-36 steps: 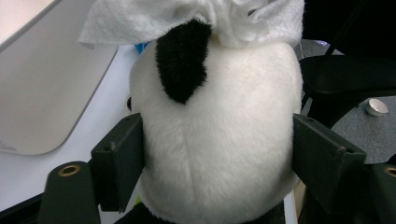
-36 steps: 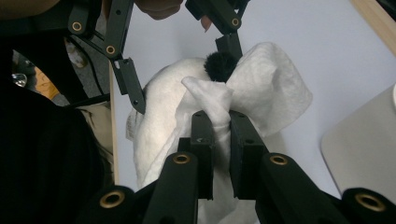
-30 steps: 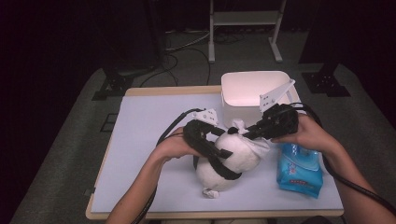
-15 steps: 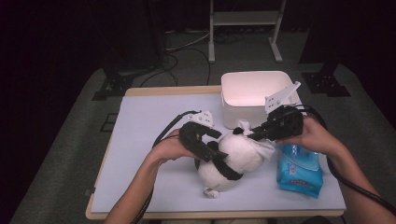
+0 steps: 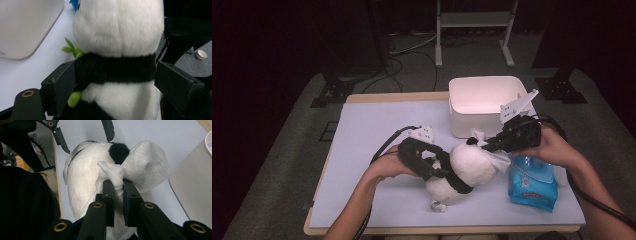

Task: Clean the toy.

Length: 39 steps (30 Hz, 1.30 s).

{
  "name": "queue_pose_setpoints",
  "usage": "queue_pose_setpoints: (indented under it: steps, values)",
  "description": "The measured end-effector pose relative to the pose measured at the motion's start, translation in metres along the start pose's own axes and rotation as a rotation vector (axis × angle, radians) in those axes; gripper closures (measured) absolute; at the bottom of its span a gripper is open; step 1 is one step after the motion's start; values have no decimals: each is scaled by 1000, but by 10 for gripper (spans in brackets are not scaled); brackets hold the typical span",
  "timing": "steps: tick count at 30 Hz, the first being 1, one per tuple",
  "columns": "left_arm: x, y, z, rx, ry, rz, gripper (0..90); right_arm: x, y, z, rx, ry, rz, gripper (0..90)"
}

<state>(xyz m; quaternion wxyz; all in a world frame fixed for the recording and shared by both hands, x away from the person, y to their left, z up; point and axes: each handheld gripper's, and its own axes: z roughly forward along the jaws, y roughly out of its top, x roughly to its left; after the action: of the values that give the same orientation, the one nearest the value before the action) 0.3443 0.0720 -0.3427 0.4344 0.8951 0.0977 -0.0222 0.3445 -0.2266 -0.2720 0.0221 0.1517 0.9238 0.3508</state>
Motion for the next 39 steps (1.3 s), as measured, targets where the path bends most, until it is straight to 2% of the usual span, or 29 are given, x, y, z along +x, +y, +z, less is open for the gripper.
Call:
queue_pose_setpoints:
  steps: [4,9,11,15,19,25,28,29,34,39]
  values:
    - [1,-8,3,3,-10,-14,141,-1,-4,-1,-1,3,9,812]
    - [0,-10,4,-12,-15,-9,125,-1,-8,-1,7,3,18,812]
    - [-2,-10,1,-7,4,-1,125,0,-9,-1,8,2,19,812]
    - [-5,-15,2,22,8,-1,125,-1,-12,-2,8,1,27,812]
    - [-5,-18,7,40,-5,10,125,-2,-15,-2,0,8,35,812]
    - [-5,-19,12,39,-9,8,117,-3,-20,-2,3,4,46,813]
    - [-5,-18,18,46,3,13,118,-3,-21,-1,5,3,43,813]
    - [-6,-18,18,46,4,20,132,-3,-21,0,5,2,43,813]
    - [-6,-18,16,37,13,32,333,-4,-23,0,-1,8,50,814]
    - [-8,-15,13,39,29,48,427,-5,-27,-2,-24,7,61,813]
